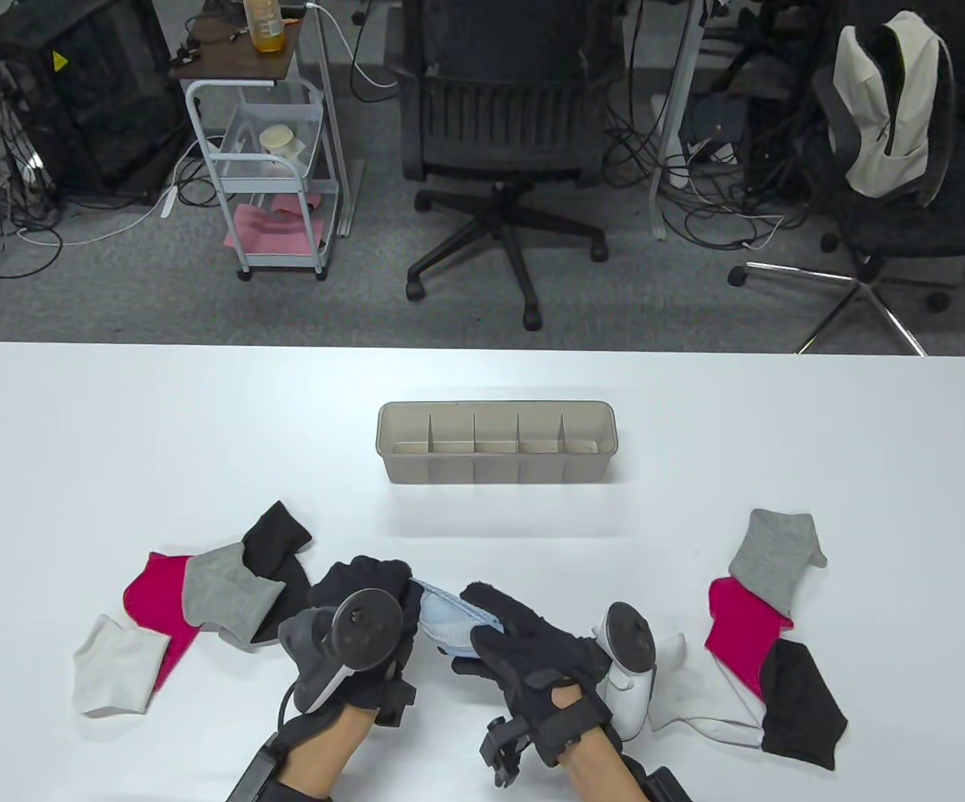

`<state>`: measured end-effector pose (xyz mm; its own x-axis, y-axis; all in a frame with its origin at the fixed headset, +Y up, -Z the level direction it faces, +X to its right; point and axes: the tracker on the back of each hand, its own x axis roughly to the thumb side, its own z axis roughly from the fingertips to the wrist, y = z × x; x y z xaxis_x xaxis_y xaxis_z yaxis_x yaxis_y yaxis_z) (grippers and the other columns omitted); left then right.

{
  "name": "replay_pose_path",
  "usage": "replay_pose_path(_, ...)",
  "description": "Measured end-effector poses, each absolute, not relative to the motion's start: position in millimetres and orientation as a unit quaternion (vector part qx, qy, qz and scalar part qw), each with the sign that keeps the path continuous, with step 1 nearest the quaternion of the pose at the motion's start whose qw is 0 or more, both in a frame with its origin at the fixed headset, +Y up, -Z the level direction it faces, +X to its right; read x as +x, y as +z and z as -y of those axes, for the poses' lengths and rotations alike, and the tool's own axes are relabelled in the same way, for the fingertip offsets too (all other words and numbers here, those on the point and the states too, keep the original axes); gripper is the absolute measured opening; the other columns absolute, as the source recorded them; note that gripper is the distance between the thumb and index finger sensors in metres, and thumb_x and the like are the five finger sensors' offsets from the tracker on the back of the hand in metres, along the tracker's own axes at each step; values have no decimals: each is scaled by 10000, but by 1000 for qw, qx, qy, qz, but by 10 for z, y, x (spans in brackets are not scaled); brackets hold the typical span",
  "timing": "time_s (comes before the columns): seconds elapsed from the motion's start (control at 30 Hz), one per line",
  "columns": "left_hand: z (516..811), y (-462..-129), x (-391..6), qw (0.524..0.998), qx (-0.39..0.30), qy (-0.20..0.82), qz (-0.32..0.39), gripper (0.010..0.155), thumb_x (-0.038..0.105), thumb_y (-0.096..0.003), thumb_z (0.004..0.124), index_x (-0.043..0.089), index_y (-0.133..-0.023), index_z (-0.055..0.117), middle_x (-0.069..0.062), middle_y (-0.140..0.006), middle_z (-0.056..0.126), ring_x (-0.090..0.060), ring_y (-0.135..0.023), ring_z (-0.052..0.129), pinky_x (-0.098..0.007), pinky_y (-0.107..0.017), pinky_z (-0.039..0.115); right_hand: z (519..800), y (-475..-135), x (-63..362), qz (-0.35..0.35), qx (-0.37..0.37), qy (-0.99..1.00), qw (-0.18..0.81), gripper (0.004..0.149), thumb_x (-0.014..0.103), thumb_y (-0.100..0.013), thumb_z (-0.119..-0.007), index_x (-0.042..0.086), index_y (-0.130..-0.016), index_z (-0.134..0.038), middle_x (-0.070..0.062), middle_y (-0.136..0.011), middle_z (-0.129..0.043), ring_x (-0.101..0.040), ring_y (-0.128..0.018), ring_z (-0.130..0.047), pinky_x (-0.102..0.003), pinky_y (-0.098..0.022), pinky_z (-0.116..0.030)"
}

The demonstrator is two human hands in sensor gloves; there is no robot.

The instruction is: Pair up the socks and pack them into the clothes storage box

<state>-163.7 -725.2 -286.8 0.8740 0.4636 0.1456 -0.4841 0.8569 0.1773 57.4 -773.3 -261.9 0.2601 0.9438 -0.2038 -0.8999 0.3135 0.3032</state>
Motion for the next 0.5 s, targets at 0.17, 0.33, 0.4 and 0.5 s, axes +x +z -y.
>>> replay_pose_path(0.17, 7336, -2896, -1695, 937, 61, 338, 61, 517, 308, -475, 743, -84, -792, 856, -101, -544, 857, -356, -428, 796, -629, -413, 651, 7826, -2666, 576, -181, 30, 576, 797, 556, 271, -385, -900, 285, -916, -735, -12, -944, -936, -264, -817, -987, -410, -571, -889)
replay_pose_path(0.33, 7551, -2925, -1899, 802, -30, 596, 13, 424, 222, -505, 737, 86, -900, 810, -137, -684, 868, -392, -509, 809, -645, -448, 639, 7688, -2760, 796, -93, 55, 703, 703, 575, 251, -378, -904, 270, -923, -723, -50, -961, -901, -253, -815, -989, -391, -578, -891)
replay_pose_path(0.4, 7558, -2926, -1871, 761, -49, 646, 37, 533, 384, -489, 704, 67, -906, 802, -201, -695, 861, -439, -510, 791, -676, -442, 606, 7645, -2768, 829, -64, 66, 747, 658, 597, 249, -376, -907, 274, -934, -694, -45, -979, -869, -234, -841, -962, -373, -599, -873)
replay_pose_path(0.5, 7557, -2866, -1757, 784, -104, 609, 60, 796, 606, -408, 700, 31, -957, 718, -210, -730, 824, -431, -535, 774, -669, -453, 600, 7573, -2734, 783, -32, 95, 764, 638, 597, 243, -370, -913, 289, -926, -703, -22, -974, -876, -217, -852, -955, -369, -612, -862)
